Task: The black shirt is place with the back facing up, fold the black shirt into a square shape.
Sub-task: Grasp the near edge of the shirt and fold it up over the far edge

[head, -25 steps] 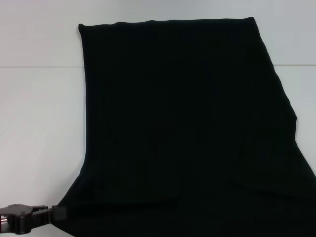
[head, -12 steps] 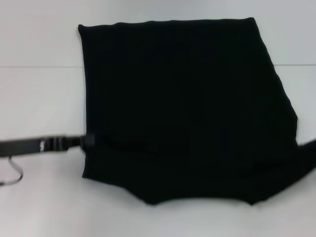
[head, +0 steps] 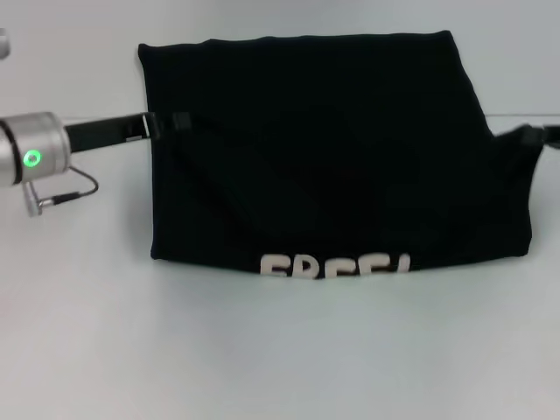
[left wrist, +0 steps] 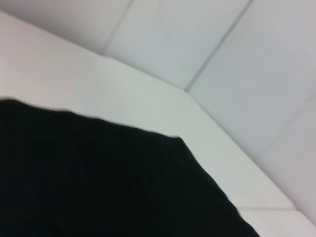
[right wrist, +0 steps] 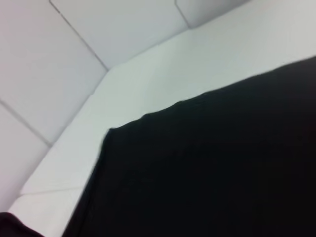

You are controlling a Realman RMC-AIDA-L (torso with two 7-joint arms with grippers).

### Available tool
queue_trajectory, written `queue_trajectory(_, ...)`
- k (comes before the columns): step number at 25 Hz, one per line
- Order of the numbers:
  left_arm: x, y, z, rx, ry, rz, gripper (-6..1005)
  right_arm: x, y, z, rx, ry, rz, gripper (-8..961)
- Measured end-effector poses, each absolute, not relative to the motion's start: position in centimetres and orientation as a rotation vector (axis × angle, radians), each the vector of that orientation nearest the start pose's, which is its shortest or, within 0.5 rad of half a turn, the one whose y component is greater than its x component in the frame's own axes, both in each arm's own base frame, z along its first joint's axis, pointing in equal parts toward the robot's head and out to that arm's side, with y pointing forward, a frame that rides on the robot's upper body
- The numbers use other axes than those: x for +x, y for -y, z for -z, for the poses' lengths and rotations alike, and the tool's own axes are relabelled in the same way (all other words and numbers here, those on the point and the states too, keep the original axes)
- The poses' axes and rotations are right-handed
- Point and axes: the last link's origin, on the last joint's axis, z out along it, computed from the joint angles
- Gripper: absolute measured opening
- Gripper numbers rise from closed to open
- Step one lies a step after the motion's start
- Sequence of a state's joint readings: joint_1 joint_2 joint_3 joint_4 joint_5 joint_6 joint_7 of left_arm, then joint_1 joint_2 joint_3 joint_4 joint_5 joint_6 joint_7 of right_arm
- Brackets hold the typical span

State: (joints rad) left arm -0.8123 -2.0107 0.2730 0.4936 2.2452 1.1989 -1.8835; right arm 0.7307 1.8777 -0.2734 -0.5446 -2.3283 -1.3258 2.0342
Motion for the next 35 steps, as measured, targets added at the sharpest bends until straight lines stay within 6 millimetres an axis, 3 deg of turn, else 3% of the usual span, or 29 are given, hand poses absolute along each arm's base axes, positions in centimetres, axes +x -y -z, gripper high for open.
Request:
queue_trajectory(7,-23.8,-46.4,-3.1,-2.045,1.193,0.727,63,27.3,-45.9,-8.6,-2.048,-1.306,-0.551,56)
queue_trajectory(12,-23.5,-47.5,-2.3,-1.976,1.154,0.707,65,26.7,-47.6,-7.5,-1.990,-1.277,-0.498,56)
queue_trajectory(22,-24.5,-47.0,0.5,-1.907,1.104,0.613,95,27.9,-47.3,-3.3,-1.927,-1.255,-0.384,62)
queue_trajectory(35,-24.1,-46.7,1.5,-1.963,1.021,0.559,135,28.0,-47.1,-2.9,-1.931,-1.247,-0.376,74)
